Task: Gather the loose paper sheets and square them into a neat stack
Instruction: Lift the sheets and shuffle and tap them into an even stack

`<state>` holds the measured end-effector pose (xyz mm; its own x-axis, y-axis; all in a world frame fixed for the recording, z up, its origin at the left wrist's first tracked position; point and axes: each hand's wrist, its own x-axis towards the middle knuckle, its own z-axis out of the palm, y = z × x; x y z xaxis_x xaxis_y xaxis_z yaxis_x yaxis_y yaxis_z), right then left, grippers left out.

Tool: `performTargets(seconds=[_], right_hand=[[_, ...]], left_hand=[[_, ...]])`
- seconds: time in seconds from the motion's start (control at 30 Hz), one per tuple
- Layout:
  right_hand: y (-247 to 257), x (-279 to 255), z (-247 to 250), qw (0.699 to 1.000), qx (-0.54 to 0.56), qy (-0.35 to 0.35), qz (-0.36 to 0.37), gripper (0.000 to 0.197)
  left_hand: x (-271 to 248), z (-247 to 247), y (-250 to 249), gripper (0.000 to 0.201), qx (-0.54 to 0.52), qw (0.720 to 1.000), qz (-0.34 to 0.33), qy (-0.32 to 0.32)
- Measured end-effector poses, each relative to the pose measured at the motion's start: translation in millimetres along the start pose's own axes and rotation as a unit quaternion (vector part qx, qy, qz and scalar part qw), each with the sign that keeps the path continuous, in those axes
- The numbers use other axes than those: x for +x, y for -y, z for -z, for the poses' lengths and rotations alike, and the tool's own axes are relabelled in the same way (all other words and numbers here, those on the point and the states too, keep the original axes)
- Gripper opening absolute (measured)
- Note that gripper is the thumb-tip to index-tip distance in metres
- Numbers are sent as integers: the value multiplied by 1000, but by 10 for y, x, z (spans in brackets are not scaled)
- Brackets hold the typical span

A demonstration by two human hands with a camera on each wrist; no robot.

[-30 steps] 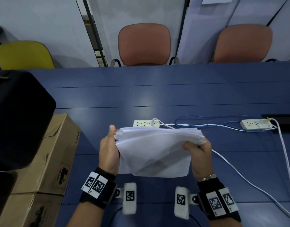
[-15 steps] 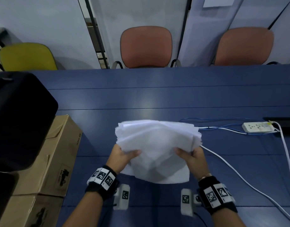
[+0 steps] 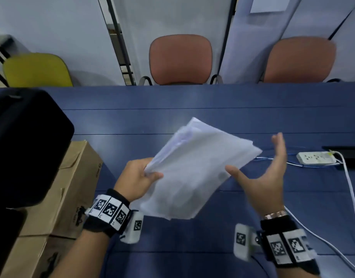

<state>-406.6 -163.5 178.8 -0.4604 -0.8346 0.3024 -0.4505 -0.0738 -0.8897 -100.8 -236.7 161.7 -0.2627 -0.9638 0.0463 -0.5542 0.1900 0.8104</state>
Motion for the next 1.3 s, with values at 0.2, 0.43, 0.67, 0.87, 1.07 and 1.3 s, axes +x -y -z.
performTargets(seconds=[0.2, 0.43, 0.67, 0.87, 1.07, 1.3], right_hand=[[258, 382, -8, 918, -204, 337, 46, 37], [-249, 334, -36, 931, 111, 285, -197, 30], [-791, 149, -218, 890, 140, 266, -342, 27], [-815, -110, -496, 964, 75, 120, -224, 13], [-1051, -301, -552, 963, 178, 89, -181, 21], [-1116, -223, -597, 967, 209, 95, -114, 43]], left_hand=[[164, 208, -386, 11, 231, 960, -112, 108], [90, 287, 207, 120, 117, 960, 63, -246], [-127, -24, 852, 63, -361, 879, 308, 40], [-39, -254, 894, 19, -255, 939, 181, -141], [-100, -366, 1167, 22, -236, 946, 157, -158], [-122, -344, 1288, 51, -300, 935, 141, -126]])
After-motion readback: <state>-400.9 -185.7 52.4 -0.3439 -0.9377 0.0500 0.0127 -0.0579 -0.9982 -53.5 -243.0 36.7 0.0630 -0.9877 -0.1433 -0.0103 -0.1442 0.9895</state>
